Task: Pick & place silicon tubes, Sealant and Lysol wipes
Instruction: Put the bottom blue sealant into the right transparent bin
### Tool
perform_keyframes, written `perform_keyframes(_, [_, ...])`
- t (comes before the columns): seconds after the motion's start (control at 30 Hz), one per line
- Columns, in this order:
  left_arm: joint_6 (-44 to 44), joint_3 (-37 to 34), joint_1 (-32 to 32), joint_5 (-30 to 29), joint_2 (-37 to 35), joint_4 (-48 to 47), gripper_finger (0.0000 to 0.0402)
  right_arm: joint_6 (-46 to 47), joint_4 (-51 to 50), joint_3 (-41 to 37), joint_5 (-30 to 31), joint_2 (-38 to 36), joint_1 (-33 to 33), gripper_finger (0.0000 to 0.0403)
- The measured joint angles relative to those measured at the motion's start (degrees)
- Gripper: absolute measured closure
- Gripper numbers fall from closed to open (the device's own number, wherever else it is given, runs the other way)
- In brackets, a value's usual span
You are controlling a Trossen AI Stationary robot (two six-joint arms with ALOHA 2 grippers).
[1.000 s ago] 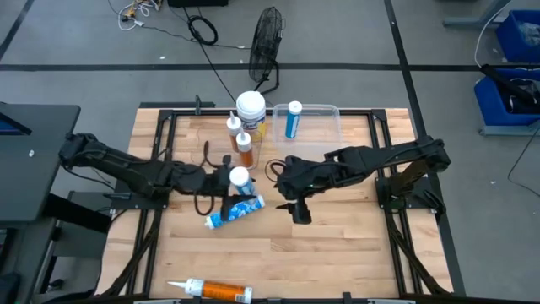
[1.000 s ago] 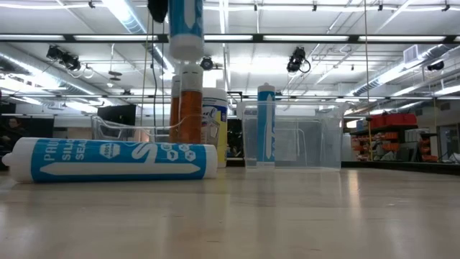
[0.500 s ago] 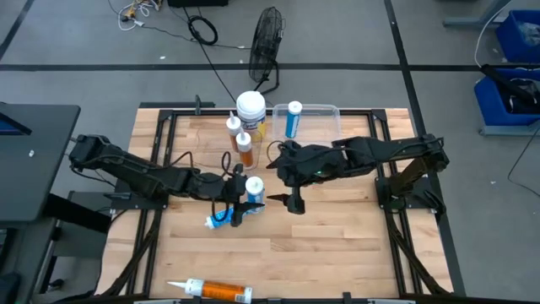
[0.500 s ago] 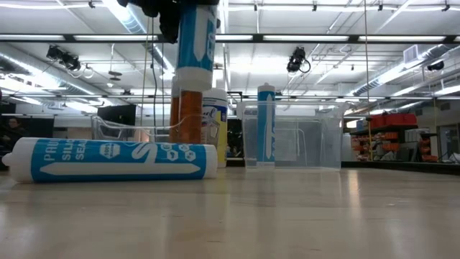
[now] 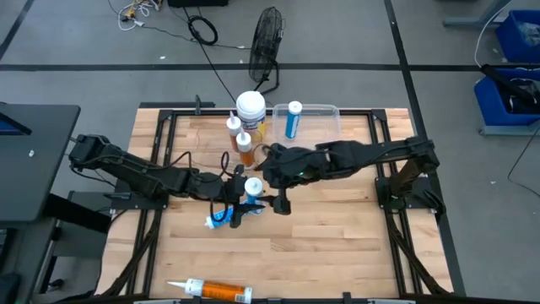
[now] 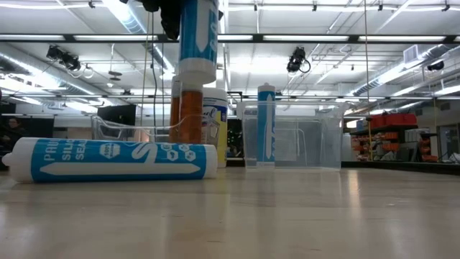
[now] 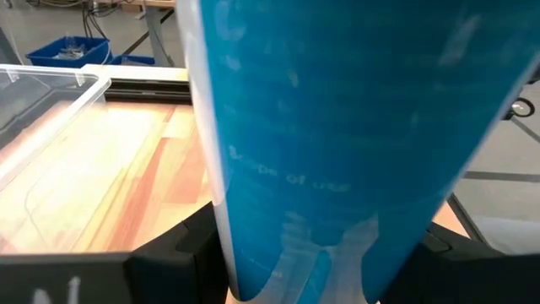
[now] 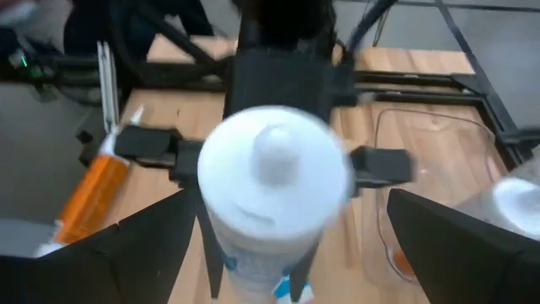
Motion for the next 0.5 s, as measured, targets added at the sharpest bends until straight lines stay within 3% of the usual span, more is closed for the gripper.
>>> perform_keyframes(0.27, [0.02,0.0,0.0,0.0,0.0,-0.33,0.0186,-1.97,2.82,-0.03,-2.69,0.96,-0.3,0.0021])
perform_keyframes(0.5, [0.05,0.02,0.0,0.0,0.0,-0.28,0.0186,-1.44,3.69,-0.03,-3.39,0.98,-0.41,0.0099])
